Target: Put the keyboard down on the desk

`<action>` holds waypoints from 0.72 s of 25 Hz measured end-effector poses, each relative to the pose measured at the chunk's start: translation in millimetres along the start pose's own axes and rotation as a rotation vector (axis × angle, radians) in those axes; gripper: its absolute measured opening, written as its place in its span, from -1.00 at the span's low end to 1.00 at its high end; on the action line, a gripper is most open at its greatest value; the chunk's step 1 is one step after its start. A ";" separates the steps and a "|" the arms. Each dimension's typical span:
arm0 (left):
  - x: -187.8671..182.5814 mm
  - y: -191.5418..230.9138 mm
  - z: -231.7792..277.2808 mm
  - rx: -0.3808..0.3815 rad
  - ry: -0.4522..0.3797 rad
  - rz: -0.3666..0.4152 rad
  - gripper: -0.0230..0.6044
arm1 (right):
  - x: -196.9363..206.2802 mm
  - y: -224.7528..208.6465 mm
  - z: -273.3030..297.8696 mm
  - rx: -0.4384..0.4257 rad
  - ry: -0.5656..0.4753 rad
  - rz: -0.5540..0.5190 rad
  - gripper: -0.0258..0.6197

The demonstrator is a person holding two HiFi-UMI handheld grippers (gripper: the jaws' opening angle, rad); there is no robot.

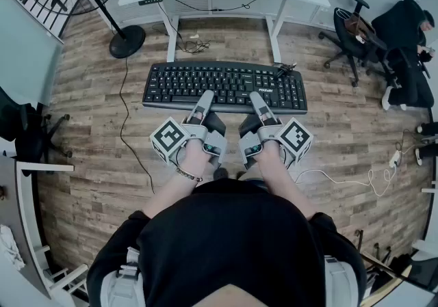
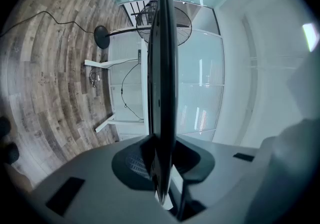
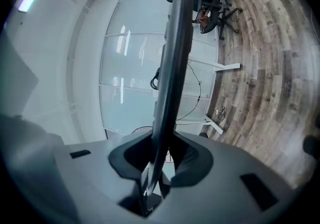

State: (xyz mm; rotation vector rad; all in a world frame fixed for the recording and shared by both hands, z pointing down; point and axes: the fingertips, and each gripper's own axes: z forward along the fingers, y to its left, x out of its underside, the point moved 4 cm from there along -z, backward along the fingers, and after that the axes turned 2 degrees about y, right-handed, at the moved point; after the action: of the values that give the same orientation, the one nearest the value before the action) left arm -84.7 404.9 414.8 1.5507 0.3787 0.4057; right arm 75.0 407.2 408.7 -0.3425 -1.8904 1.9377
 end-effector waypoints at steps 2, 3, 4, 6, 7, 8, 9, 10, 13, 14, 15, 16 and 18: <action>0.8 -1.1 0.7 0.002 0.006 -0.007 -0.65 | -1.3 1.8 -0.4 0.001 -0.005 -0.010 -0.63; 1.6 -1.9 0.8 0.005 0.007 -0.014 -0.65 | -1.8 2.3 -0.7 0.001 -0.006 -0.016 -0.63; 2.5 -3.0 0.8 0.012 0.007 -0.023 -0.65 | -2.0 2.6 -1.2 0.002 -0.006 -0.022 -0.63; 3.1 -4.2 0.2 0.020 0.007 -0.027 -0.65 | -1.7 3.3 -2.0 0.000 -0.005 -0.032 -0.63; 2.9 -4.8 0.1 0.023 0.008 -0.023 -0.65 | -1.6 3.9 -2.3 -0.003 -0.005 -0.037 -0.63; 2.8 -5.7 0.2 0.026 0.010 -0.019 -0.65 | -1.6 4.9 -2.5 -0.007 -0.007 -0.040 -0.63; 2.3 -6.0 0.2 0.025 0.013 -0.009 -0.65 | -1.6 6.3 -2.6 -0.014 -0.010 -0.041 -0.63; 1.9 -5.9 -0.1 0.023 0.015 0.000 -0.65 | -1.5 7.8 -2.7 -0.021 -0.012 -0.039 -0.63; 1.6 -6.8 -2.9 0.025 0.015 0.008 -0.65 | 0.4 9.0 -4.5 -0.026 -0.014 -0.039 -0.63; 1.9 -7.1 -4.8 0.026 0.015 0.006 -0.65 | 2.0 9.3 -5.4 -0.029 -0.013 -0.039 -0.63; 2.2 -7.2 -7.0 0.027 0.015 0.005 -0.65 | 3.7 9.6 -6.4 -0.034 -0.013 -0.040 -0.63; 2.5 -7.2 -8.6 0.028 0.015 0.005 -0.65 | 4.8 9.7 -7.3 -0.037 -0.013 -0.041 -0.63; 2.9 -9.2 -8.2 0.034 0.015 0.002 -0.65 | 4.5 10.8 -7.5 -0.038 -0.011 -0.050 -0.63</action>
State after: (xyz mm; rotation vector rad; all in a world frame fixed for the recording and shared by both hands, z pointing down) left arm -85.9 413.7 405.7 1.5817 0.3969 0.4146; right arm 73.1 416.0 398.0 -0.2932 -1.9265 1.8777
